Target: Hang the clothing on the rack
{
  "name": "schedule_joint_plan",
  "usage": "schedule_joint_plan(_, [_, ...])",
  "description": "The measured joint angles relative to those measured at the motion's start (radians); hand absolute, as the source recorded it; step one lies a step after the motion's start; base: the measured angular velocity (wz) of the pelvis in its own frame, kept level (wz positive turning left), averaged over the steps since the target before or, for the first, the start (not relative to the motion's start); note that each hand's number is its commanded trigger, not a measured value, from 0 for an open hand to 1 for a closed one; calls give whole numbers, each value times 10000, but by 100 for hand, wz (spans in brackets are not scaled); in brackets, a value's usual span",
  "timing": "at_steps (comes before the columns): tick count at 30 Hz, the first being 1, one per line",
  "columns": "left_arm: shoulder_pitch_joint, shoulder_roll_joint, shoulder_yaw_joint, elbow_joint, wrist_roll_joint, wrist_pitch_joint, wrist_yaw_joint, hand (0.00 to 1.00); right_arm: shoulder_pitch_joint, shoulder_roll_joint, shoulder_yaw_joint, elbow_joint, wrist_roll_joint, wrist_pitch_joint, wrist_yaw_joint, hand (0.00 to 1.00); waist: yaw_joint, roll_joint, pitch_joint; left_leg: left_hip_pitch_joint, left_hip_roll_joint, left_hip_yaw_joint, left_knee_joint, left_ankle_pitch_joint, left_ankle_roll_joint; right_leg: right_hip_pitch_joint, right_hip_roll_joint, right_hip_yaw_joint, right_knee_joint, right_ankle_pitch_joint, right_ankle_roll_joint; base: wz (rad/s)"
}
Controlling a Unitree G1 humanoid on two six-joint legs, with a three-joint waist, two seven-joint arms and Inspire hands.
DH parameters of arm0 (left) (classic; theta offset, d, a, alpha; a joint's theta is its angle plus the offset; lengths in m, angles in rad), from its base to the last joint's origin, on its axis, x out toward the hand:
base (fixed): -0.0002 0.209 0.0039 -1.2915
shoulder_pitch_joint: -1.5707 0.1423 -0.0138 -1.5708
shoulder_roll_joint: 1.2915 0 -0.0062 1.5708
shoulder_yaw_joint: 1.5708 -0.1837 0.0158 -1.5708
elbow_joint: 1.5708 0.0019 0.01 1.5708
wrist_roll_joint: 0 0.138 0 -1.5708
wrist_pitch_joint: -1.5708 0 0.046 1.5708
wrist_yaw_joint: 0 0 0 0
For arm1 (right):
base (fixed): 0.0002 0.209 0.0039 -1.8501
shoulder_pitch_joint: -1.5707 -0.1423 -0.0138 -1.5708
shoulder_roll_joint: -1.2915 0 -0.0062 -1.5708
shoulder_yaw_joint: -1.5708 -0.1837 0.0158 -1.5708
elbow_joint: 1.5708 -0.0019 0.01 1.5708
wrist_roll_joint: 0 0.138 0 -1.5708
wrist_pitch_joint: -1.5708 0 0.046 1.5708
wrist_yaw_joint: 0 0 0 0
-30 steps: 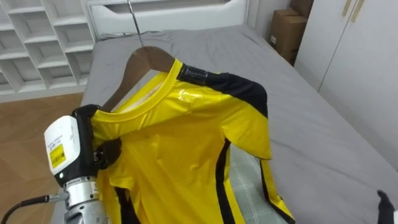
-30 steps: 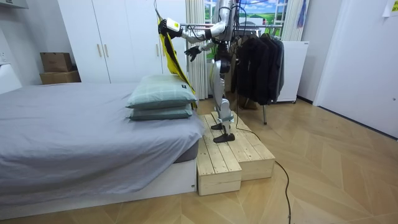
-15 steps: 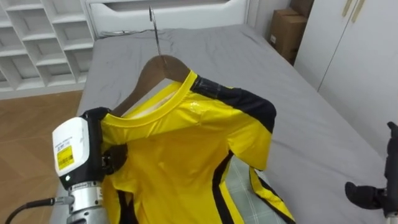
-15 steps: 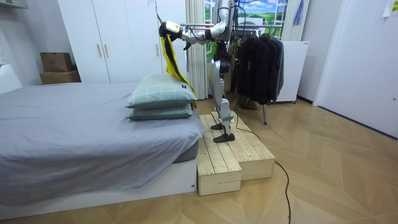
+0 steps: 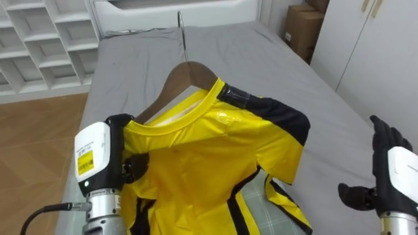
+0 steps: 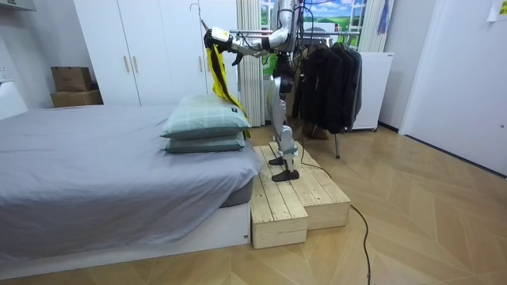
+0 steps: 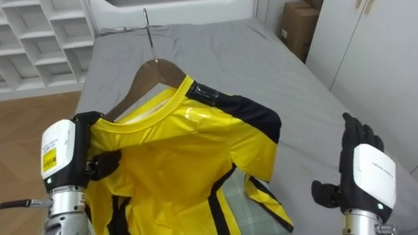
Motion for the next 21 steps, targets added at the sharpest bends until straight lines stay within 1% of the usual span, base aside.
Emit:
schedule_joint_plan(7, [-4,2,-223,-52,3,12,-24,100,-176,9,455,-1,-450,-4,204,0,-9,-3,-1,-102,-14,-20,15,0,1,-51,-7,7,0,1,2,0])
schedule_joint_plan(12, [-5,2,-376,-528,3,13,-47,100,-480,4,775,-1,-752,4,368,0,26,-12,-4,-120,-3,-20,-33,0,0,-79,14,-6,-1,1,2,0])
schedule_joint_plan(15, [-17,2,-635,-664,11,11,-47,100,-491,5,982,-4,-766,5,369,0,161,-37,-2,-94,4,-21,-39,0,0,-53,21,-12,-5,1,2,0])
schedule_joint_plan(18, [-24,4,-740,-663,6,11,-75,100,-492,9,1193,-4,-771,-2,368,0,255,-97,35,-89,7,-28,-33,0,0,-39,23,-22,-8,1,2,0])
schedule_joint_plan(21, [-24,4,-763,-663,-8,13,-134,100,-514,8,1319,-4,-771,-2,366,0,327,-114,43,-92,6,-35,-16,0,0,-22,19,-35,-10,2,3,0])
